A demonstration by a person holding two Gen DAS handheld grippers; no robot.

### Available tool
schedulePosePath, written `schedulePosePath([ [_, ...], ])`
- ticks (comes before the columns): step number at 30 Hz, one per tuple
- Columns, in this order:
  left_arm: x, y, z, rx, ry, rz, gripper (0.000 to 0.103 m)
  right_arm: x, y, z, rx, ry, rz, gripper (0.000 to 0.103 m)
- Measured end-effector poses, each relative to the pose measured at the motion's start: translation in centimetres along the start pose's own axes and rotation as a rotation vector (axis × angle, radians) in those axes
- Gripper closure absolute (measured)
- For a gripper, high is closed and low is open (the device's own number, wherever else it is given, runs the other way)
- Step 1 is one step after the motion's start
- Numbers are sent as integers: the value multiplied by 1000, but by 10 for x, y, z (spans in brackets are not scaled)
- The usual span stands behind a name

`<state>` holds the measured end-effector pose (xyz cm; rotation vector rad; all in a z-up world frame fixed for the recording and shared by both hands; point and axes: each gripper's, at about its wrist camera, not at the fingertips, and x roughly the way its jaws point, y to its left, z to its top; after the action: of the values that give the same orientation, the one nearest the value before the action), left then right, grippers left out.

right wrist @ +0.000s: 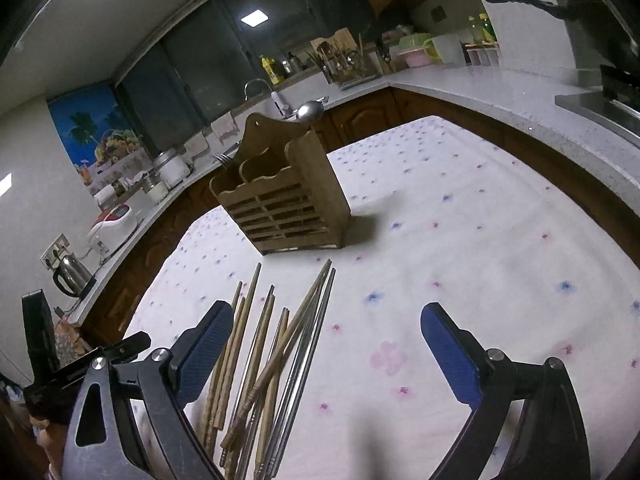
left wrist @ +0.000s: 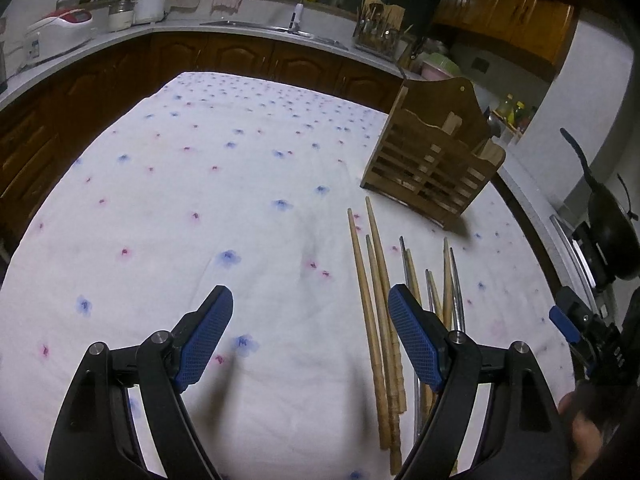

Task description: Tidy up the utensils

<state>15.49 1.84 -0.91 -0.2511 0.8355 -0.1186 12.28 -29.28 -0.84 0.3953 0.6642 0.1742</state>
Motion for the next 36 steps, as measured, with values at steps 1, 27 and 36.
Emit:
schedulePosePath([
  [1,1,-1,1,3,3,4,21,1,0,1,0,3,1,7],
  [27,89,-35,49,103,197,-60,68,99,21,26,-19,223,59,69],
  [36,128,-39,62,119,253,-58,74,141,19,32,-31,290,13,79],
])
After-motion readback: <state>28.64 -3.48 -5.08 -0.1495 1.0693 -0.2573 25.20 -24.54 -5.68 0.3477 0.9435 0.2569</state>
